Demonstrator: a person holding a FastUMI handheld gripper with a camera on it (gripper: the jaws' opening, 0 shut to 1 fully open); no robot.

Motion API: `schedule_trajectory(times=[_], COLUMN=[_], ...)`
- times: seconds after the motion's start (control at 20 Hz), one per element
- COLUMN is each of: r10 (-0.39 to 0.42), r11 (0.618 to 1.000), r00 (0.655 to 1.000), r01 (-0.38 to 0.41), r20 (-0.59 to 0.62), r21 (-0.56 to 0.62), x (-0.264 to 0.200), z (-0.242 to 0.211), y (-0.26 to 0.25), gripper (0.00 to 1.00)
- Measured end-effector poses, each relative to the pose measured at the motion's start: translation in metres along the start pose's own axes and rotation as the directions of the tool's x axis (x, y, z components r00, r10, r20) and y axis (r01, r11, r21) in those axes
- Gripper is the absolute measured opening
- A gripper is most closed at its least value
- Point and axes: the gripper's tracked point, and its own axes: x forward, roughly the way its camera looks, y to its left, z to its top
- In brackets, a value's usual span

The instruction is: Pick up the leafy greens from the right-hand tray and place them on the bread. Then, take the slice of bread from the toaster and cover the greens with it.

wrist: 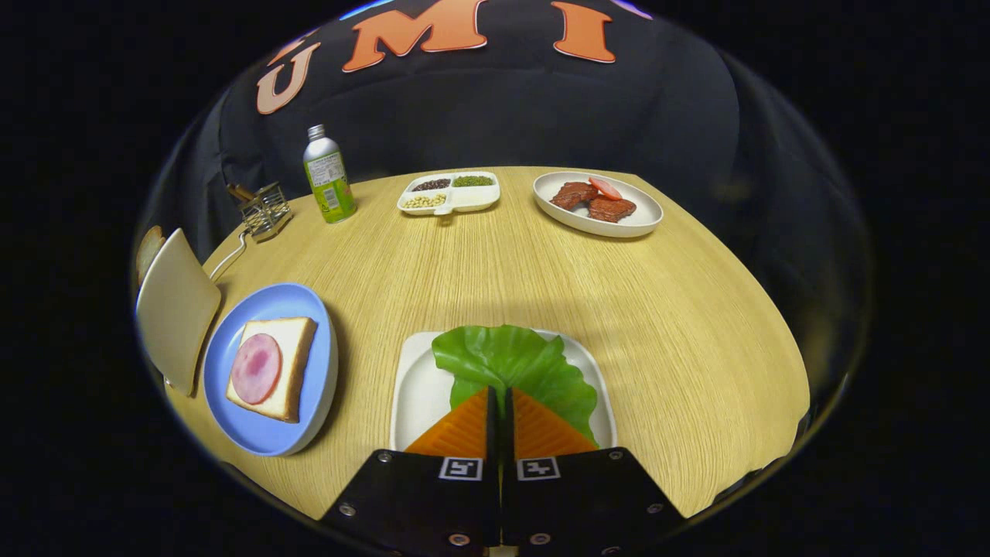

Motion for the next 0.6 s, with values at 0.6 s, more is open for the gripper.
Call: schedule_trajectory(times=[0.6], r10=[0.018], r11=[0.999], r00=[0.99], r01=[-0.012], r20=[0.137], r21=[-0.041], x=[-0.055], z=[0.059], y=[0.023], gripper=[0.01])
